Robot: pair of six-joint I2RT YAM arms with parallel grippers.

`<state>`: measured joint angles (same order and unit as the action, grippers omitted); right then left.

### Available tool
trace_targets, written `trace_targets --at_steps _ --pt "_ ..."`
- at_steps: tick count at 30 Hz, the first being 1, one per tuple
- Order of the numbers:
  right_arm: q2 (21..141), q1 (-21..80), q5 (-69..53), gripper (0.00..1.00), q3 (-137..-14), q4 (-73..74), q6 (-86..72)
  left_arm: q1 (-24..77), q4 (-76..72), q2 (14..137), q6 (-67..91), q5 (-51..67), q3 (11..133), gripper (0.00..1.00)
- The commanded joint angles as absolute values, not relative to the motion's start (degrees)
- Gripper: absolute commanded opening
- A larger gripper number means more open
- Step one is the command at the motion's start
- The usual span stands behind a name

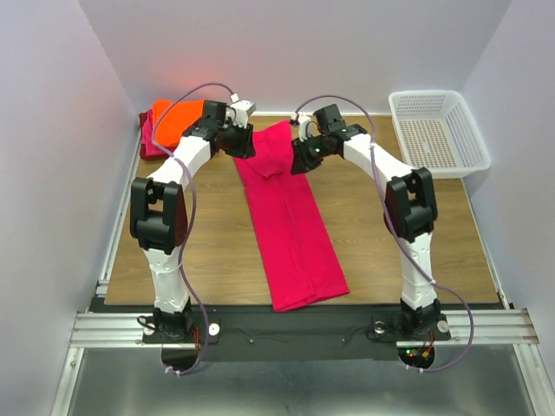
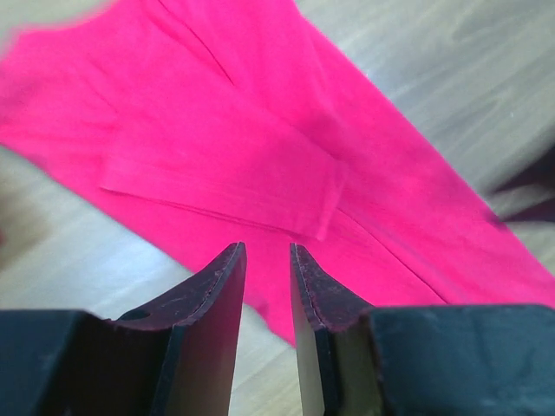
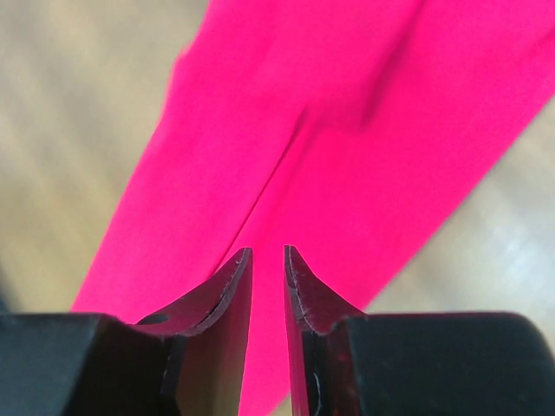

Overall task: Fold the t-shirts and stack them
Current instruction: Fold the tshirt

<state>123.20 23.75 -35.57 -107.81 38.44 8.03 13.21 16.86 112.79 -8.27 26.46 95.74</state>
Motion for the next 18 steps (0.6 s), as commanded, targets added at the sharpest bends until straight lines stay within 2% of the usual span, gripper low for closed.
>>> trace_targets --at_steps 1,6,18 --pt "128.74 25.40 -29.37 0.27 -114.86 25.95 1.95 13.27 16.00 115.57 -5.10 30.76 94.48 0.38" --pt "133.85 25.40 -27.86 0.27 -118.64 15.15 -2.28 13.27 16.44 117.77 -4.13 31.55 94.83 0.38" --pt "148.26 24.96 -17.06 0.27 -126.39 6.77 -6.59 13.10 16.96 118.30 -4.48 30.76 92.72 0.39"
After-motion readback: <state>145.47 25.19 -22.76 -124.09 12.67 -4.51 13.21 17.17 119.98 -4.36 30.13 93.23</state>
